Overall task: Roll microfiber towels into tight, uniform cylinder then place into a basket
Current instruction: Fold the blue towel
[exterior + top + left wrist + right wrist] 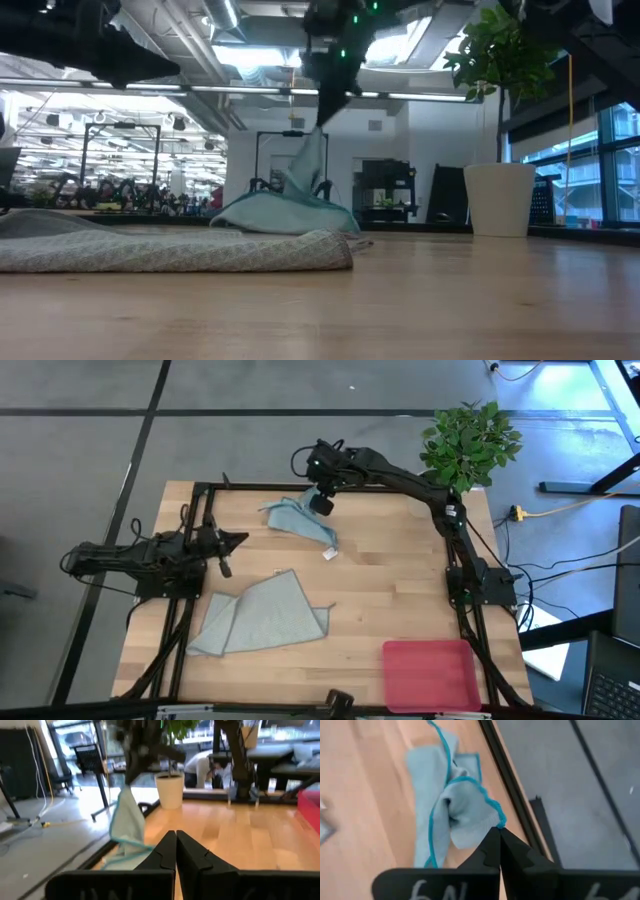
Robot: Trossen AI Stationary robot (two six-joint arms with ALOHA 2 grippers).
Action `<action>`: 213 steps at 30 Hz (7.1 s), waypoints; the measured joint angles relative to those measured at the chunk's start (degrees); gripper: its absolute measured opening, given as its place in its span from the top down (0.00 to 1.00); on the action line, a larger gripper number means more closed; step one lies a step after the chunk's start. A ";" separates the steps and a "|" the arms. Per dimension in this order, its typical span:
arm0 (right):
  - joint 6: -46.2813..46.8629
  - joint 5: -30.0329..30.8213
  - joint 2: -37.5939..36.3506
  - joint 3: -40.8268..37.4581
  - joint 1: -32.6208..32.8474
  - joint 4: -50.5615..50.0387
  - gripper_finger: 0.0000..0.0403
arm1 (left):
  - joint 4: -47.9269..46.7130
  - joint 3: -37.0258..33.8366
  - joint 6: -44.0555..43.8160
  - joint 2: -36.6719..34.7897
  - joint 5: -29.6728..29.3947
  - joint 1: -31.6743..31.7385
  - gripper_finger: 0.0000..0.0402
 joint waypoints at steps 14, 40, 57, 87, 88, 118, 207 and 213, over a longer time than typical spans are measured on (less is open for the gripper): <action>-5.68 -1.45 -5.20 0.96 7.99 -8.99 1.00 | -3.62 3.68 -13.16 20.04 -1.36 2.42 1.00; -5.08 -2.60 -5.27 0.92 17.02 -10.18 0.99 | 5.81 3.68 -3.12 38.99 4.98 11.15 0.84; -5.06 -2.62 -5.27 0.92 16.74 -9.97 0.99 | 22.05 6.62 5.65 55.73 11.83 25.59 0.83; -5.24 -2.62 -5.27 0.92 16.74 -10.07 0.99 | 1.11 32.67 -2.24 84.49 24.09 40.67 0.84; -5.24 -2.62 -5.27 0.90 16.74 -10.07 0.99 | 0.07 32.67 -2.25 84.48 24.38 40.99 0.84; -5.25 -2.62 -5.27 0.90 16.72 -10.03 0.99 | 1.50 32.67 0.85 87.23 27.47 41.73 0.88; -2.20 9.27 -5.27 0.90 16.61 -12.17 0.99 | -12.91 46.11 3.83 95.37 22.84 39.80 0.84; -2.20 9.29 -5.27 0.90 16.61 -12.19 0.99 | -12.31 46.09 3.43 95.48 20.69 39.71 0.98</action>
